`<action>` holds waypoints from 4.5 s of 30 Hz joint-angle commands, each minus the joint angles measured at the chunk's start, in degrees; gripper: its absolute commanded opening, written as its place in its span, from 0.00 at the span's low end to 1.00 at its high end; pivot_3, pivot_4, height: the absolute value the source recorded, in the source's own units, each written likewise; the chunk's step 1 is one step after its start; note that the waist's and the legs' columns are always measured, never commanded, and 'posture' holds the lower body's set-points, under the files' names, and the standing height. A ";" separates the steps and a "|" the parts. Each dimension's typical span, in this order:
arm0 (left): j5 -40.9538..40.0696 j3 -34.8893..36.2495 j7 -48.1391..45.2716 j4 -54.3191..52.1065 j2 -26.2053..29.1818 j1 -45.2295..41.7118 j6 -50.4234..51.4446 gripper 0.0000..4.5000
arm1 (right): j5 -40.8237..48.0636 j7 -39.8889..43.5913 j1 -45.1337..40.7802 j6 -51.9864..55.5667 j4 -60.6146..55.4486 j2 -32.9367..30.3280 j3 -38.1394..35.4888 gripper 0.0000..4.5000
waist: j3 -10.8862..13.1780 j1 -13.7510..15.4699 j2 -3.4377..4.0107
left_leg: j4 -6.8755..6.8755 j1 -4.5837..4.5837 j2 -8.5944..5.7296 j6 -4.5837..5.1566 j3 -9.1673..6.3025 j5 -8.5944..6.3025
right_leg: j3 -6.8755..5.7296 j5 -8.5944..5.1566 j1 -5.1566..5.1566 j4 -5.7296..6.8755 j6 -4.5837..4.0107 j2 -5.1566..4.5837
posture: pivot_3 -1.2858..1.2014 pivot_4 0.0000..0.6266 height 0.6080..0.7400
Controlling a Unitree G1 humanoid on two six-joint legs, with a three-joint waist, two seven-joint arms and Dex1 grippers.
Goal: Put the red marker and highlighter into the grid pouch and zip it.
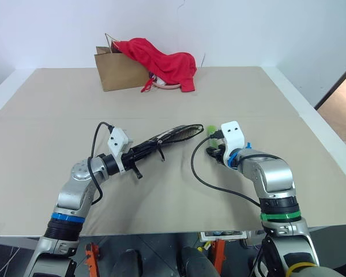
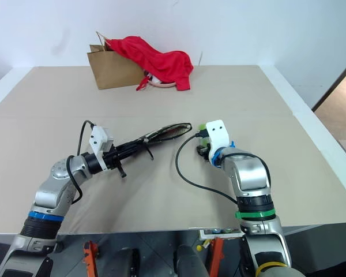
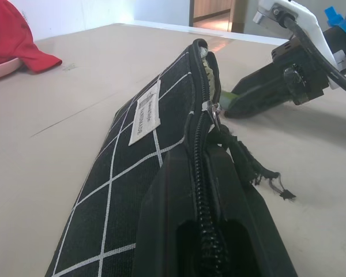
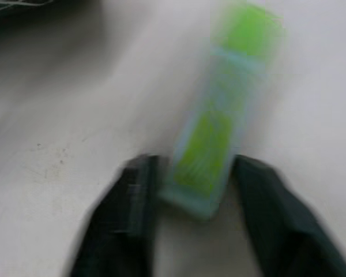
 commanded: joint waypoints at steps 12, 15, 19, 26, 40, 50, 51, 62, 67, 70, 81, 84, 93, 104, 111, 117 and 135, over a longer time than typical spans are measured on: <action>-0.20 0.47 -0.23 -2.34 0.46 -0.24 0.35 0.00 | -0.11 4.79 -1.75 -13.53 -2.33 -9.14 -2.98 0.22 | 0.01 0.01 0.01 | -0.03 -0.08 -0.04 0.00 0.03 0.00 | 0.02 -0.02 -0.08 -0.03 0.02 -0.04 | 0.52 0.24 1.00; -0.27 0.44 -0.44 -2.33 0.53 -0.33 0.48 0.00 | 1.42 11.48 -2.88 -22.89 -3.62 -15.69 -5.09 0.22 | 0.02 0.01 0.01 | -0.06 -0.08 -0.04 0.01 0.06 -0.01 | 0.06 -0.03 -0.11 -0.04 0.04 -0.04 | 0.52 0.24 1.00; -0.41 0.42 -0.75 -2.42 0.63 -0.41 0.56 0.00 | 6.77 28.45 1.19 -31.70 -11.49 -26.72 -5.14 0.22 | 0.03 0.03 0.02 | -0.16 -0.09 -0.05 0.06 0.02 -0.05 | 0.02 -0.10 -0.12 -0.11 0.05 -0.04 | 0.52 0.24 1.00; -1.24 0.62 -1.09 -2.79 0.35 -1.20 1.07 0.00 | 7.60 42.82 7.05 -35.34 -17.45 -39.59 -1.24 0.22 | 0.04 0.00 0.00 | -0.12 -0.06 -0.02 0.23 0.04 -0.18 | 0.02 -0.16 -0.05 -0.18 0.04 -0.07 | 0.52 0.24 1.00; -2.87 0.21 -3.37 -5.04 0.19 -1.44 1.76 0.00 | -0.55 42.69 3.07 -42.12 -9.80 -37.71 5.94 0.22 | 0.04 0.19 -0.01 | -0.08 -0.07 -0.04 0.07 0.06 -0.08 | 0.03 -0.12 -0.07 -0.17 0.03 -0.09 | 0.52 0.24 1.00; -0.35 -1.68 -6.14 -3.44 0.77 -1.01 -1.33 0.00 | -3.10 44.39 -0.76 -44.62 -5.57 -37.45 7.23 0.22 | 0.04 0.17 -0.01 | -0.05 -0.05 -0.04 0.06 0.09 -0.08 | 0.05 -0.08 -0.06 -0.16 0.01 -0.08 | 0.52 0.24 1.00; -0.23 -1.71 -6.22 -3.31 0.75 -1.02 -1.49 0.00 | -3.11 44.51 -1.32 -44.72 -5.08 -37.38 7.14 0.22 | 0.05 0.17 -0.01 | -0.05 -0.05 -0.04 0.06 0.08 -0.08 | 0.04 -0.08 -0.06 -0.16 0.01 -0.08 | 0.52 0.24 1.00; 0.25 -1.55 -6.75 -1.85 0.56 -1.70 -2.50 0.00 | -11.32 49.31 -4.37 -50.69 -6.95 -32.82 18.93 0.22 | 0.04 0.09 0.00 | -0.07 -0.04 -0.01 0.06 0.08 -0.08 | 0.04 -0.09 -0.09 -0.13 0.00 -0.04 | 0.52 0.24 1.00; 0.38 -1.36 -6.93 -1.36 0.42 -2.28 -2.68 0.00 | -15.16 49.87 -7.96 -51.71 -5.43 -28.46 22.75 0.22 | 0.04 0.12 0.00 | -0.04 -0.04 -0.01 0.03 0.07 -0.06 | 0.02 -0.08 -0.10 -0.07 -0.01 -0.04 | 0.52 0.24 1.00; 0.29 -1.27 -6.79 -1.55 0.44 -2.23 -2.64 0.00 | -16.90 49.48 -10.48 -51.99 -3.62 -26.09 23.42 0.22 | 0.04 0.16 -0.01 | -0.02 -0.05 -0.01 0.03 0.07 -0.06 | 0.01 -0.07 -0.09 -0.06 -0.02 -0.04 | 0.52 0.24 1.00; -0.14 -0.33 -6.32 -2.40 1.13 -1.59 -1.97 0.00 | -12.94 52.27 -10.30 -47.65 -2.54 -30.71 15.14 0.22 | 0.04 0.33 -0.01 | -0.03 -0.08 -0.10 0.02 0.04 -0.06 | -0.04 0.07 -0.07 -0.06 -0.30 -0.17 | 0.52 0.24 1.00; -0.04 -0.55 -6.11 -2.32 0.92 -1.76 -1.96 0.00 | -10.12 53.51 -9.53 -43.01 -6.59 -31.14 13.61 0.22 | 0.04 0.31 -0.01 | -0.03 -0.07 -0.09 0.03 0.04 -0.06 | -0.03 0.06 -0.08 -0.06 -0.30 -0.15 | 0.52 0.24 1.00; -0.01 -1.07 -5.44 -2.18 0.30 -2.33 -1.87 0.00 | -12.43 50.67 -9.75 -38.72 -9.96 -28.80 17.18 0.22 | 0.04 0.13 0.00 | -0.01 -0.04 0.02 0.00 0.01 -0.03 | -0.05 0.04 -0.09 0.00 -0.25 0.00 | 0.52 0.24 1.00; -0.36 -0.72 -5.66 -1.79 0.43 -2.66 -1.64 0.00 | -18.78 49.59 -15.80 -44.24 -0.83 -23.18 23.72 0.22 | 0.04 0.15 -0.01 | -0.03 -0.05 0.01 0.00 0.01 -0.04 | -0.06 0.05 -0.11 0.00 -0.30 -0.02 | 0.52 0.24 1.00; -0.72 -0.44 -5.82 -1.97 0.54 -2.51 -1.38 0.00 | -21.23 47.90 -17.57 -49.56 6.62 -19.77 25.00 0.33 | 0.04 0.05 -0.01 | -0.03 -0.06 -0.01 0.00 0.02 -0.04 | -0.05 0.07 -0.11 0.00 -0.33 -0.03 | 0.52 0.24 1.00; -0.90 -0.38 -5.53 -2.44 0.49 -2.27 -1.16 0.00 | -22.03 45.36 -17.33 -50.48 9.22 -19.43 22.22 0.94 | 0.04 0.14 -0.01 | -0.03 -0.06 0.00 0.00 0.02 -0.04 | -0.06 0.09 -0.11 0.01 -0.38 -0.03 | 0.52 0.24 1.00; -3.63 2.69 0.34 -2.67 -1.25 -3.04 4.27 0.00 | 19.63 47.23 11.47 -17.12 -22.45 -24.66 -6.04 0.99 | 0.04 -0.09 -0.02 | 0.00 0.09 -0.02 0.01 -0.13 -0.04 | -0.18 -0.06 0.10 -0.01 -0.09 -0.04 | 0.52 0.24 1.00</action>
